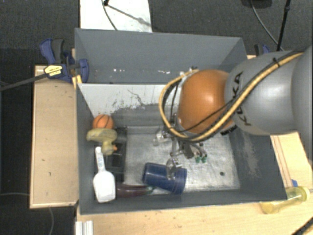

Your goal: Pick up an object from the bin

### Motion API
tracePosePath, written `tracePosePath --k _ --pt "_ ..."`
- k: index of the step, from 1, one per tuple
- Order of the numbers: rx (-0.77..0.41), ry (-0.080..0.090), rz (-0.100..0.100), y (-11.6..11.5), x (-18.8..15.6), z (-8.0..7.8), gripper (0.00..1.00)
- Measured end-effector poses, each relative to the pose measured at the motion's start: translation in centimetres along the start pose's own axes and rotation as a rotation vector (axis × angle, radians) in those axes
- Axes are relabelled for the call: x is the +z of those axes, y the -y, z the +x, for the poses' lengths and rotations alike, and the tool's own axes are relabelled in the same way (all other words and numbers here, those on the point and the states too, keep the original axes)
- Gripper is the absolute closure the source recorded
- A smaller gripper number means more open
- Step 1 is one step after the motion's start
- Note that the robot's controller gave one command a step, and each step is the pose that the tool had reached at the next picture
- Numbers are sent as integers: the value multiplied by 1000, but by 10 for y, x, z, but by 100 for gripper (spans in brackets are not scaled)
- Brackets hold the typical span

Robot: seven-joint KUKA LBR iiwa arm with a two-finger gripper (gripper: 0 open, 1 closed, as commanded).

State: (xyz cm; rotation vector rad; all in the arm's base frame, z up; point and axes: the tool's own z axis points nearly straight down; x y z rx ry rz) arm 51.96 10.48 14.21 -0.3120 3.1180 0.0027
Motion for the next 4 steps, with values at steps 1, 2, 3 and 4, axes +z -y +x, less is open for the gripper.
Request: tracePosePath --k 1,2,3,4 --pt "-39 -19 -2 4 52 32 100" --pt "-38 -19 -2 4 52 32 100" --pt "-40 -17 -1 5 13 33 100" --pt "-139 -7 0 19 -208 6 100"
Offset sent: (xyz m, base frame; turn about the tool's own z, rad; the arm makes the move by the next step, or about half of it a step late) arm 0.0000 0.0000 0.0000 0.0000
